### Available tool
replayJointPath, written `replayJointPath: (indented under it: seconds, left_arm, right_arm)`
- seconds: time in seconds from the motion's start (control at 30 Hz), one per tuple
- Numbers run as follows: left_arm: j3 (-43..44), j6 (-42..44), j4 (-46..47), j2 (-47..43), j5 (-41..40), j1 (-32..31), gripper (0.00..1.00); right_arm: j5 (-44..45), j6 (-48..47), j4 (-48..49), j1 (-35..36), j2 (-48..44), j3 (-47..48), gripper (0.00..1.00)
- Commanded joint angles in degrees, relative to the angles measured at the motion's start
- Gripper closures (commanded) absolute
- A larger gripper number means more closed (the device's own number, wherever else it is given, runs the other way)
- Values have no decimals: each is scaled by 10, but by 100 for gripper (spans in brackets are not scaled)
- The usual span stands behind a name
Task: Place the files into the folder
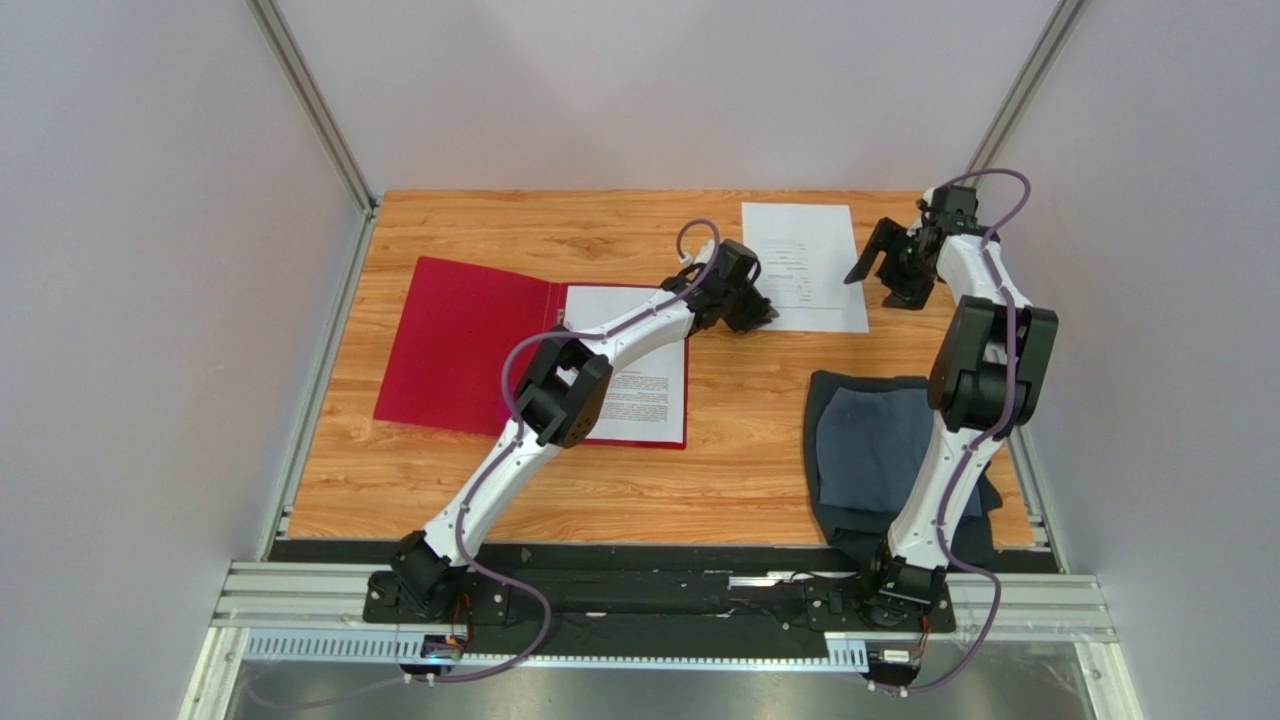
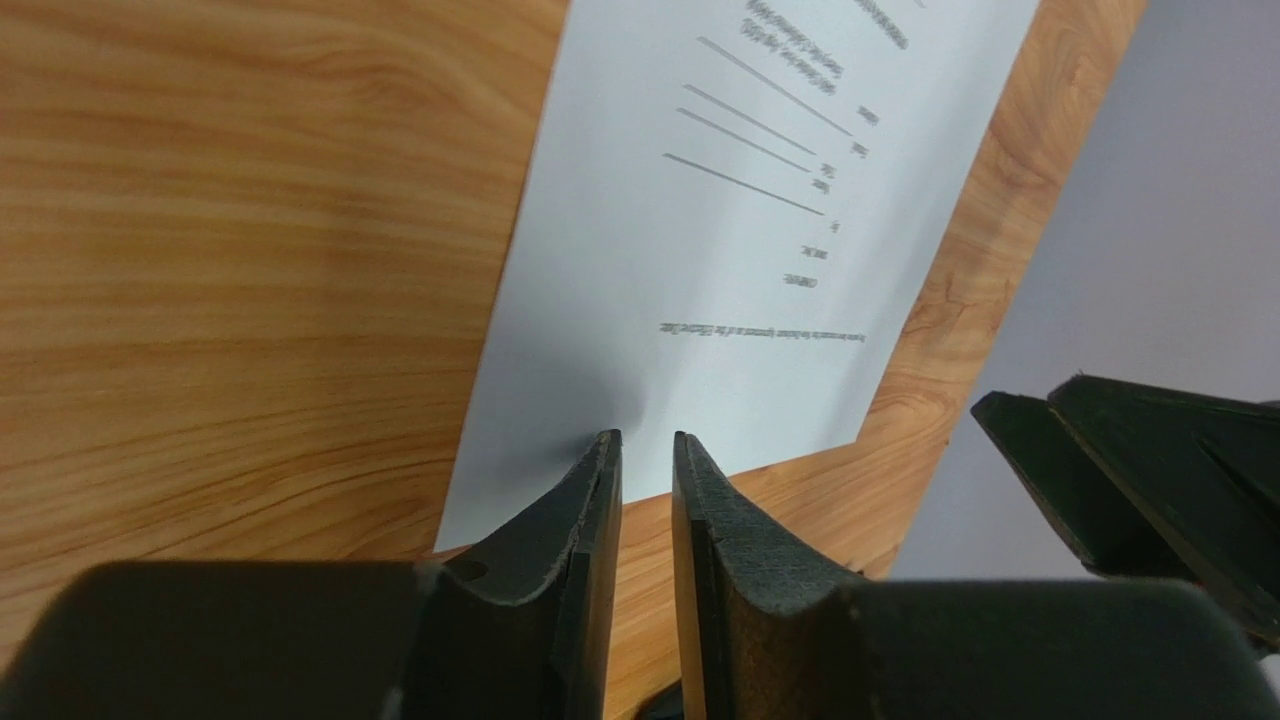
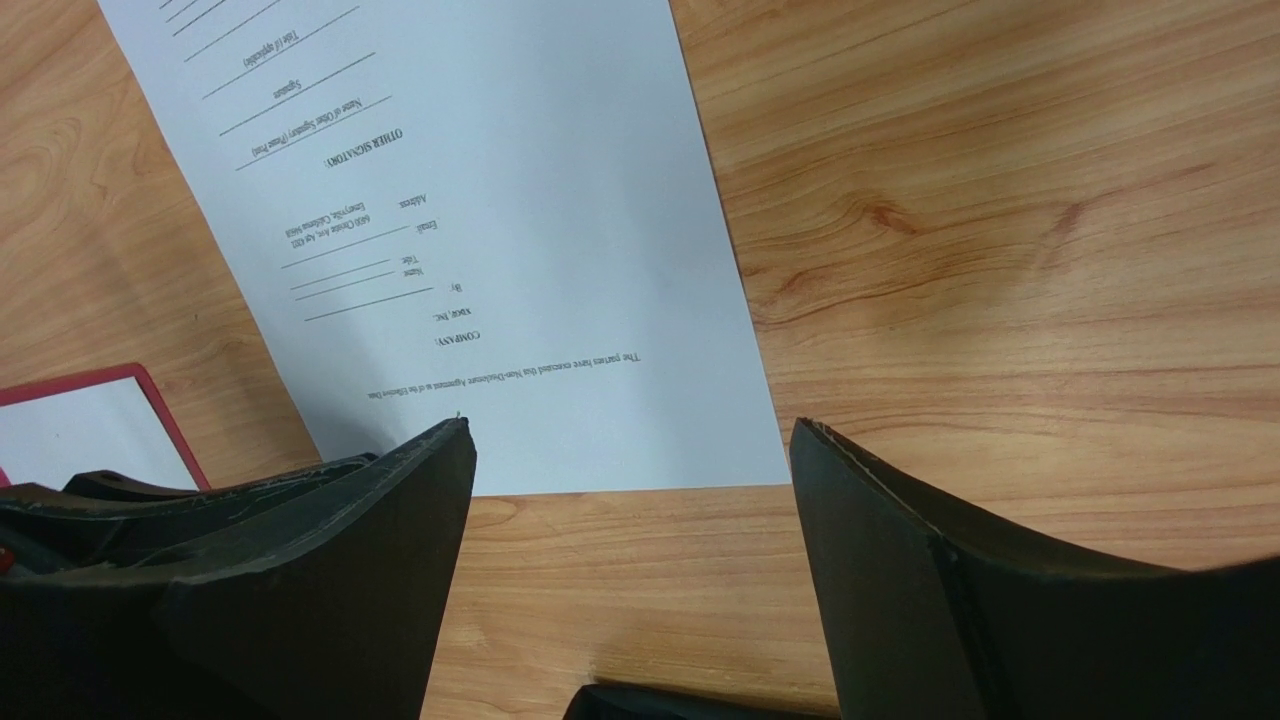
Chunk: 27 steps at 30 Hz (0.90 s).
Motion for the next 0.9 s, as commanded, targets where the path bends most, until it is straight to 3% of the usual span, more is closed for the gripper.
replayJointPath:
  seconds: [0.0,0.3,0.87]
  left_arm:
    - [27,-71,-43,15,20,2,71]
    - [25,-100,-63,17,26,3,61]
    - [5,-111,-57,6,50,3,57]
  right_arm:
    - [-18,-22,3,-5,6,4,18]
    - [-11,-45,-20,-5,28,9,16]
    - [-75,-57,-35,21,69,22,16]
